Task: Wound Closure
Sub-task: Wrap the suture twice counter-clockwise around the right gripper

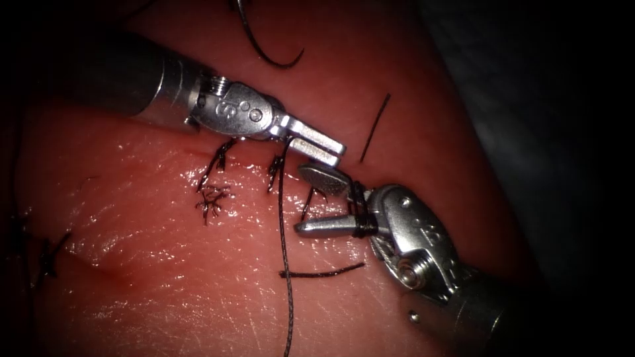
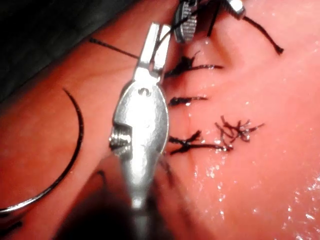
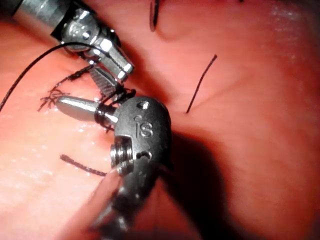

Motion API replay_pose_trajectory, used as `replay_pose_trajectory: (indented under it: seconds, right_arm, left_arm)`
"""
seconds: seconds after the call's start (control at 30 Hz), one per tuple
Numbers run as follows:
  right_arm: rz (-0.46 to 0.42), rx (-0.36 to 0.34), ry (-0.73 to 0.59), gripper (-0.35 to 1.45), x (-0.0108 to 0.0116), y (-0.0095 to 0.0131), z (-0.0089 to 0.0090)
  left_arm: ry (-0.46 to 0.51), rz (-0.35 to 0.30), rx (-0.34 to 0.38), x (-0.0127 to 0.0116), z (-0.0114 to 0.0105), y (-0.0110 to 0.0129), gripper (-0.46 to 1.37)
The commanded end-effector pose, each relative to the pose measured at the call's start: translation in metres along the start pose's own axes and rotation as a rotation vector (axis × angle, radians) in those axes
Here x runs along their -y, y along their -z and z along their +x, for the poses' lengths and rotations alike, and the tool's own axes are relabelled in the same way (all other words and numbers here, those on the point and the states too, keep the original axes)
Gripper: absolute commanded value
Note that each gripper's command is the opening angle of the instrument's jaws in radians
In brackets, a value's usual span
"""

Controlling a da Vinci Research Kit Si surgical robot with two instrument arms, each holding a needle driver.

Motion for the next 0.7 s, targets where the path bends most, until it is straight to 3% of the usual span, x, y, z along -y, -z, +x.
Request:
replay_pose_trajectory:
  seconds: [0.03,0.23,0.4,0.7]
  right_arm:
    - [0.000,-0.007,-0.001,0.68,0.0000,0.0001,0.0001]
    - [-0.084,-0.019,0.001,0.70,-0.0005,0.0005,0.0007]
    - [-0.157,-0.026,-0.030,0.85,-0.0008,0.0007,0.0009]
    - [-0.154,-0.049,-0.070,0.67,-0.0007,0.0013,0.0015]
  left_arm:
    - [-0.004,0.013,0.016,0.0000,0.0000,0.0001,-0.35]
    - [-0.021,0.031,0.042,-0.0013,-0.0002,-0.0001,-0.35]
    - [-0.034,0.039,0.059,-0.0026,-0.0004,-0.0010,-0.35]
    - [-0.040,0.035,0.060,-0.0026,-0.0018,-0.0005,-0.35]
